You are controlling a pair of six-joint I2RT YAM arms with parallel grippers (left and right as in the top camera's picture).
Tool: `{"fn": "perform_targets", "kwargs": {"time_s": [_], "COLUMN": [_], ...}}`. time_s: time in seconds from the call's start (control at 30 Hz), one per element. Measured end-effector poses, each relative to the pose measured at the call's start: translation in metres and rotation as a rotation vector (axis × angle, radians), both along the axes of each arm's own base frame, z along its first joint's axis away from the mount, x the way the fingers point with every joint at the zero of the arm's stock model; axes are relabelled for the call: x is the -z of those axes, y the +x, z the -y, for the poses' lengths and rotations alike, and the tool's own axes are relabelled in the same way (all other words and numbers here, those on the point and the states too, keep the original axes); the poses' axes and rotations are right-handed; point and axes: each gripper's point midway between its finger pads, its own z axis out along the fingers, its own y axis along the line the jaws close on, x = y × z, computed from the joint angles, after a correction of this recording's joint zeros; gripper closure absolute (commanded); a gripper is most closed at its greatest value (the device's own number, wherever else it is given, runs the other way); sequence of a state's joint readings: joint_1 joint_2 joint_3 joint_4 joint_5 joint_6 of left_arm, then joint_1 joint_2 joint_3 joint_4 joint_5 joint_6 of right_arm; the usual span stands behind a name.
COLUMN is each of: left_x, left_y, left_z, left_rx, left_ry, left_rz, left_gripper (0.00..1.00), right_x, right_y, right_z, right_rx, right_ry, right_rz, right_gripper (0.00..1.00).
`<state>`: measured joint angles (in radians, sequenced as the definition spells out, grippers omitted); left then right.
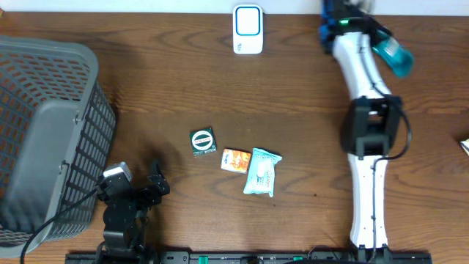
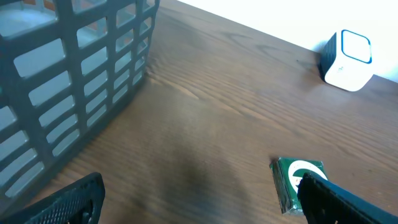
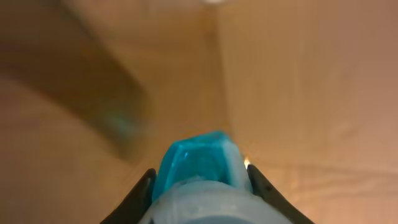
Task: Scan the item barcode
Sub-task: 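Move the bottle to the right table edge and release it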
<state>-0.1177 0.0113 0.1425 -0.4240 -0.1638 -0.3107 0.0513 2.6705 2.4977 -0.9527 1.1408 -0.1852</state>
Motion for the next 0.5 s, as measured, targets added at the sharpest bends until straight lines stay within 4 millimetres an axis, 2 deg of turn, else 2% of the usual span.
{"fn": "perform_targets", "kwargs": {"time_s": [0.13, 0.23, 0.37, 0.4, 0.43, 0.5], "left_x": [0.000, 0.000, 0.000, 0.000, 0.000, 0.000], "left_y": [0.000, 0.000, 0.000, 0.000, 0.000, 0.000], "left_z": [0.000, 0.000, 0.000, 0.000, 0.000, 0.000], "left_rx": [0.000, 0.000, 0.000, 0.000, 0.000, 0.000], "left_ry": [0.000, 0.000, 0.000, 0.000, 0.000, 0.000], "left_rz": [0.000, 0.000, 0.000, 0.000, 0.000, 0.000], "left_gripper": [0.02, 0.02, 0.02, 0.02, 0.02, 0.02], "right_x": [0.024, 0.037, 0.048, 0.048, 0.049, 0.055], "right_y": [-0.035, -0.059, -0.096, -0.103, -0.108, -0.116], "right_z": [0.061, 0.099, 0.150, 0.160, 0.167, 0.177], "right_rx": [0.146, 0.250, 0.394, 0.420, 0.442, 0.474], "right_ry": [0.128, 0.208, 0.288, 0.299, 0.313, 0.356], "right_rz": [-0.025, -0.014, 0.006, 0.012, 0.025, 0.043], "right_gripper": [0.77, 0.77, 0.68, 0.60, 0.43, 0.22]}}
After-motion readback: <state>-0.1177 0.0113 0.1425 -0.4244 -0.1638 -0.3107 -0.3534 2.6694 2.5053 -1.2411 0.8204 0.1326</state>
